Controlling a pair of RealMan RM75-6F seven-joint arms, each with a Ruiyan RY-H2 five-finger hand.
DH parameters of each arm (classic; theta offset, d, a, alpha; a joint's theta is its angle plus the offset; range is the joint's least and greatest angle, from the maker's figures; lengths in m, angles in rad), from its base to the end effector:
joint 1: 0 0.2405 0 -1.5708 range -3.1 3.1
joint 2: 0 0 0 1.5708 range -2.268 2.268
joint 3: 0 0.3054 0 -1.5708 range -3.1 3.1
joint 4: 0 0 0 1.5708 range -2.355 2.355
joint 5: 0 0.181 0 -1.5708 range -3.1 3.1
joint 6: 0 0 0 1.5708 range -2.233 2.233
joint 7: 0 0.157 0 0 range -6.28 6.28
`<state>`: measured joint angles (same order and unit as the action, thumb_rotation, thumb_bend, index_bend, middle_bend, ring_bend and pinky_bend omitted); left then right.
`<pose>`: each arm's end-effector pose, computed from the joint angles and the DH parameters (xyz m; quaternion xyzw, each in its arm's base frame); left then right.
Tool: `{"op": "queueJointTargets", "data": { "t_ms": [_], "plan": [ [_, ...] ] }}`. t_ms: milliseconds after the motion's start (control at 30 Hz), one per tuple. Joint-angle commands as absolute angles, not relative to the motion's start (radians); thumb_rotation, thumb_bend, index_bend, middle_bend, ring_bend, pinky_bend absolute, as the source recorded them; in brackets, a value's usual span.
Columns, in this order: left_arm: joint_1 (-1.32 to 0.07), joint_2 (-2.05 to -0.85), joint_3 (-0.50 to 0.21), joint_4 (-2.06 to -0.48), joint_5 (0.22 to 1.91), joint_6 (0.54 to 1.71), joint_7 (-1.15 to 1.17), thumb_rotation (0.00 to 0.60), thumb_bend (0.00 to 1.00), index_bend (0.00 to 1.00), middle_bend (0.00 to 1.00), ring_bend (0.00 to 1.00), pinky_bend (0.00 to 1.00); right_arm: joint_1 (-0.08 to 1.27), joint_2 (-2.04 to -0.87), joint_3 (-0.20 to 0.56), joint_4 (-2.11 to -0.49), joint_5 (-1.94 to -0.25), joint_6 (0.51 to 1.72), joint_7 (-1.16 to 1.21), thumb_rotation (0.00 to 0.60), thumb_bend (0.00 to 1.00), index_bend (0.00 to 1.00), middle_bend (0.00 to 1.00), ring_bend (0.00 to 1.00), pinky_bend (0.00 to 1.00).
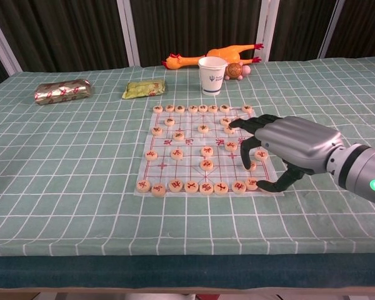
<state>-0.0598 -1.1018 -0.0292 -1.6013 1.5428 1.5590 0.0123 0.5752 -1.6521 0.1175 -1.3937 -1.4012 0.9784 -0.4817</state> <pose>-0.3416 0.1829 0.2190 -0.5985 -0.3580 -0.3938 0.5988 -0.2105 -0.3248 -0.0328 0.8039 -0.2745 0.3310 0.4109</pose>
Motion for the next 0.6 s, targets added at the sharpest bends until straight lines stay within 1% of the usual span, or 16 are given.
{"op": "queueJointTargets", "data": {
  "t_ms": [33, 600],
  "plan": [
    [-0.059, -1.100, -0.028, -1.603, 1.543, 1.557, 0.013, 0.600, 0.50, 0.00, 0.00, 0.01, 0.06, 0.580, -1.664, 0.115, -1.380, -1.394, 0.978, -0.482, 0.600, 0.44, 0.57, 0.10, 0.00, 0.00],
    [-0.058, -1.097, -0.027, -1.608, 1.543, 1.549, 0.020, 0.600, 0.50, 0.00, 0.00, 0.01, 0.06, 0.602, -1.712, 0.097, -1.318, -1.367, 0.976, -0.479, 0.600, 0.44, 0.59, 0.11, 0.00, 0.00]
  ]
}}
